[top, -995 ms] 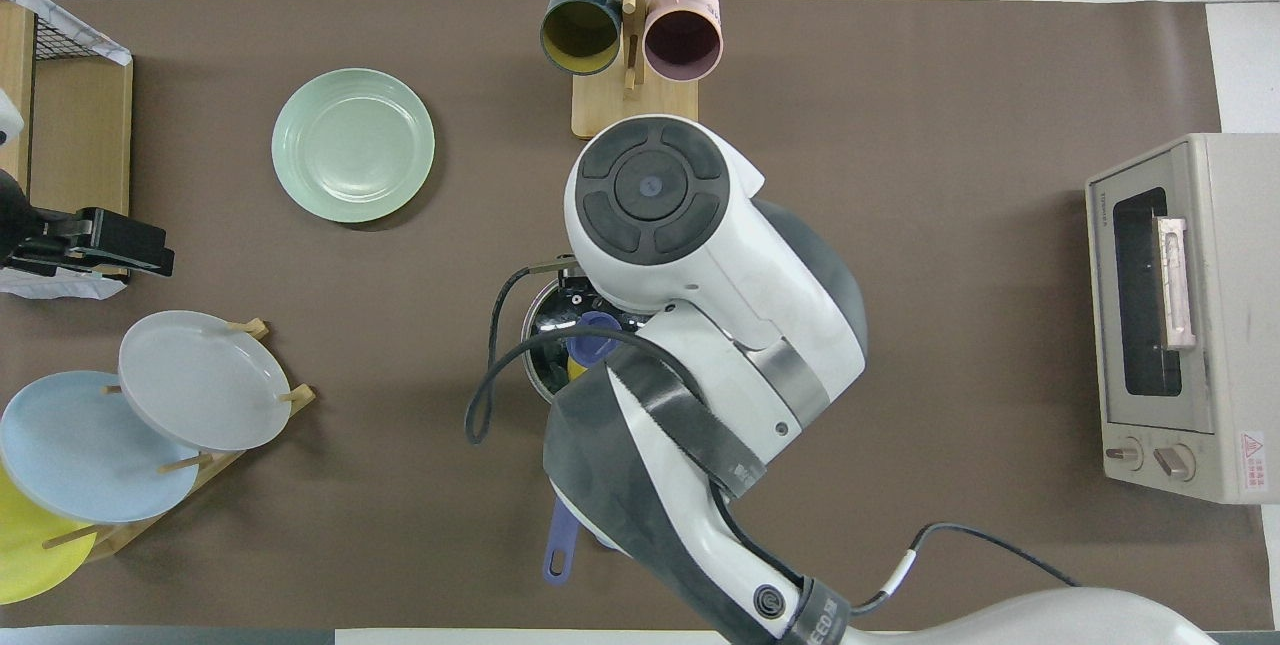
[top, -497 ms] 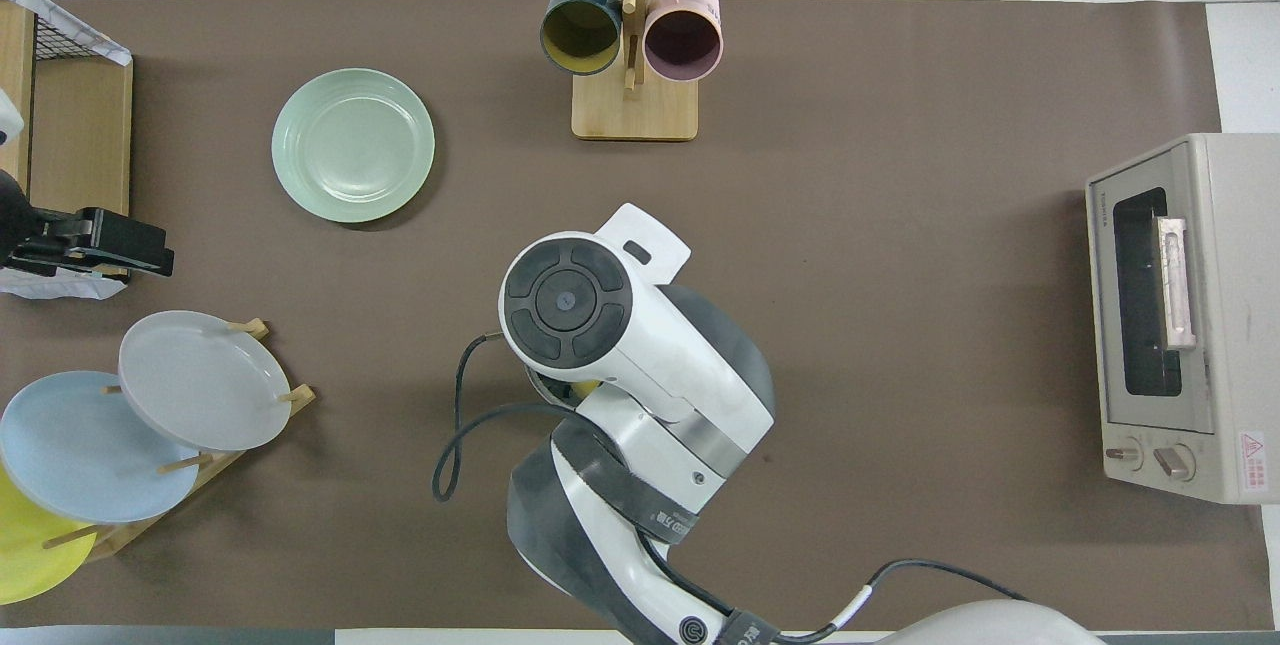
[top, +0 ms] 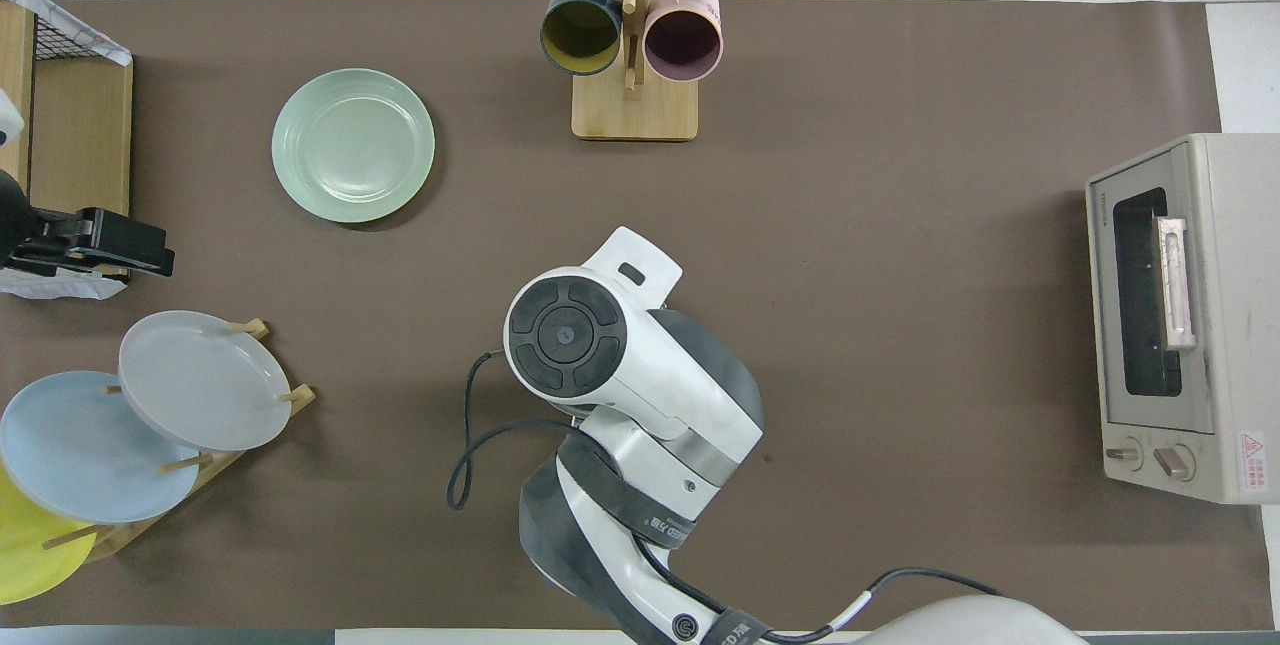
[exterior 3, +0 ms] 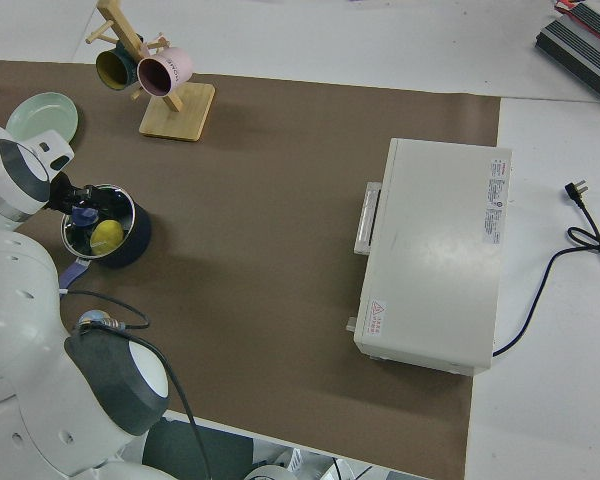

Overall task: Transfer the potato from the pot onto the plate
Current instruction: 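Lift the glass lid off the saucepan with the right gripper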

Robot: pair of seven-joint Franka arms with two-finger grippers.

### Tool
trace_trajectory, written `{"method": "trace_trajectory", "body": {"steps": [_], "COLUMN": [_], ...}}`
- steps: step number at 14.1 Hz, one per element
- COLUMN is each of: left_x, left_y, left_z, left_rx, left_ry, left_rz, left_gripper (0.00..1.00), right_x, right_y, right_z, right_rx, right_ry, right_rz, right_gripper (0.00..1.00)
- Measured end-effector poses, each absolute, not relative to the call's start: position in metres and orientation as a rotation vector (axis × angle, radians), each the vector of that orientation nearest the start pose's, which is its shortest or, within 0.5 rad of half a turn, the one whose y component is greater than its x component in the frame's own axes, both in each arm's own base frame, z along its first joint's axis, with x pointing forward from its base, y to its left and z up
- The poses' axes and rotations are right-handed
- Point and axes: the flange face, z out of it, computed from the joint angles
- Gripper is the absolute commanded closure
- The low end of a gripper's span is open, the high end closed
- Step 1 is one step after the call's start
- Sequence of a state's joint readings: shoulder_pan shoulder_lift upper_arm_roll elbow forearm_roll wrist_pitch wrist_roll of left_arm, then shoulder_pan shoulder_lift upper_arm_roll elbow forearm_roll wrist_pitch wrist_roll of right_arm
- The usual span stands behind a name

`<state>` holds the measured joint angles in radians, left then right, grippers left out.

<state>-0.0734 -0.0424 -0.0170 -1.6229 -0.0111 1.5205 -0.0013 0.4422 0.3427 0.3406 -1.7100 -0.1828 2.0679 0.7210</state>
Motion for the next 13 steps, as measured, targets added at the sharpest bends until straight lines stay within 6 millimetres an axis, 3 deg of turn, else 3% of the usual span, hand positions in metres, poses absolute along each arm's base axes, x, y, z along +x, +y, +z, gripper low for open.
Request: {"method": "trace_trajectory", "body": {"steps": [4,8,9,13], "left_x": [0.5329,0.5329,0.5329,0.5329], "left_y": [-0.0497,-0.0497,-0.0497,-0.0497], "left_z": [0.6189,0.6189,0.6189,0.6189], "left_rx": [-3.145,-3.145,-3.145,-3.145], "left_ry": [0.140,0.140,0.140,0.140], "left_rz": [0.095,0.095,0.095,0.095], "left_gripper": [0.00,0.00,0.00,0.00], "right_x": [0.4738,0.4739,0.4739,0.4748], "right_y": [0.4474,0.4462,0.4462,0.4459], "right_z": [0.4027,0.4030,0.4030,0.4049], "right_rx": [-3.135,-3.137,-3.137,-3.135], "right_ry": [-0.228,-0.227,-0.227,-0.224], "right_rz": [-0.107,-0.111,-0.111,-0.115], "right_gripper": [0.30,0.74,0.80,0.80]}}
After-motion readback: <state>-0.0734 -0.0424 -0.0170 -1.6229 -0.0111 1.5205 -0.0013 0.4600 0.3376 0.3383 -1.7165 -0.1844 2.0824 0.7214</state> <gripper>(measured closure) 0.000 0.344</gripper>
